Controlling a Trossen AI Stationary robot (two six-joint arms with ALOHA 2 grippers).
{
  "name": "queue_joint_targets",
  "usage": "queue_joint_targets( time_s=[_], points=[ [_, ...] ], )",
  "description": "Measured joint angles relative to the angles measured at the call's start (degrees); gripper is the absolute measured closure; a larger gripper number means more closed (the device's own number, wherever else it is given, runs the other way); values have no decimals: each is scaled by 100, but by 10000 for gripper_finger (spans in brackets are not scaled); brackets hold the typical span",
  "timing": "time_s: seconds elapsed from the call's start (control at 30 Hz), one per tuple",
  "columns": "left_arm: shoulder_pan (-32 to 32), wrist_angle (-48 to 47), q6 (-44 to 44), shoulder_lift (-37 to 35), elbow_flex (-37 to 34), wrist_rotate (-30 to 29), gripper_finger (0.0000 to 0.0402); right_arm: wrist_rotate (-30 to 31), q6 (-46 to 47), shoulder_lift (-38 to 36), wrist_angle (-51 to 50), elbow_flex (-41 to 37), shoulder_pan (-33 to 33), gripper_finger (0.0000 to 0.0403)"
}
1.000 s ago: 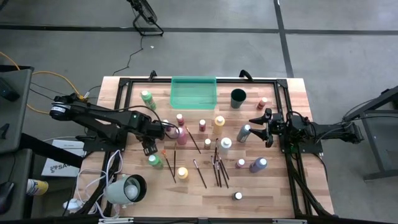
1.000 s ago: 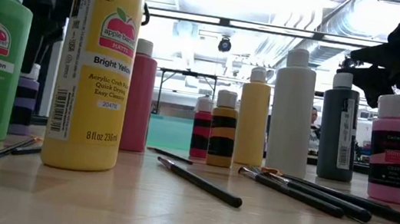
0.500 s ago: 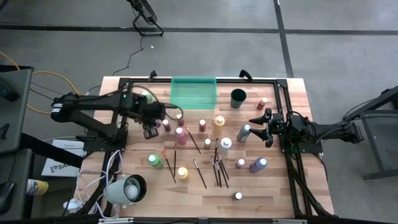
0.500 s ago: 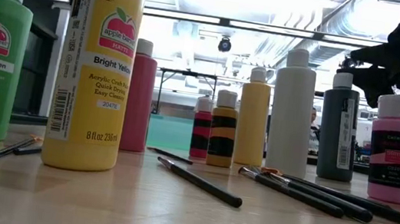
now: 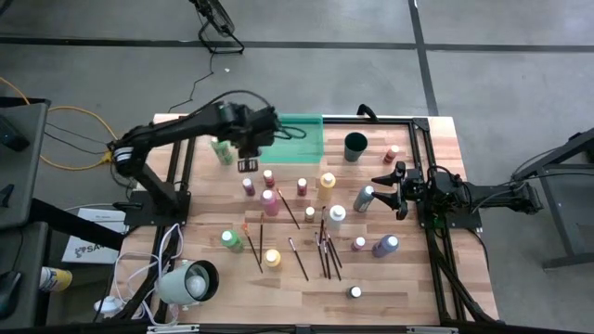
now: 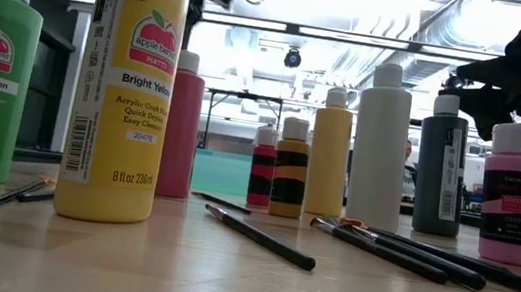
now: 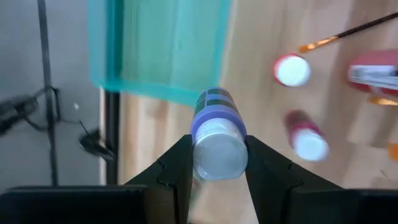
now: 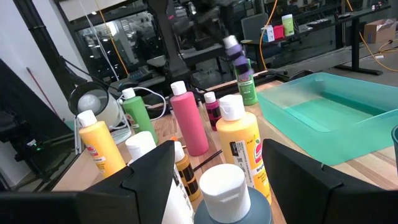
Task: Pick & Place Paint Supplies
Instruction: Put the violet paint bottle into the green bin
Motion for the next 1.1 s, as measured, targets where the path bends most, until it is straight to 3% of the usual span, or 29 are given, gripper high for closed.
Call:
queue_joint_targets(
  time_s=[0.23,0.4,0.7,1.1],
  points=[
    [773,518,1338,781,327,141,287,0,0,-1,0,0,1,166],
    [1317,1040,1701,1108,325,282,287,0,0,-1,0,-1,1,166],
    [1896,1358,1564,1632,316,530,287,0,0,0,0,-1,1,166],
    [2026,1830,1196,1956,316,620,287,0,0,0,0,-2,0,166]
  ],
)
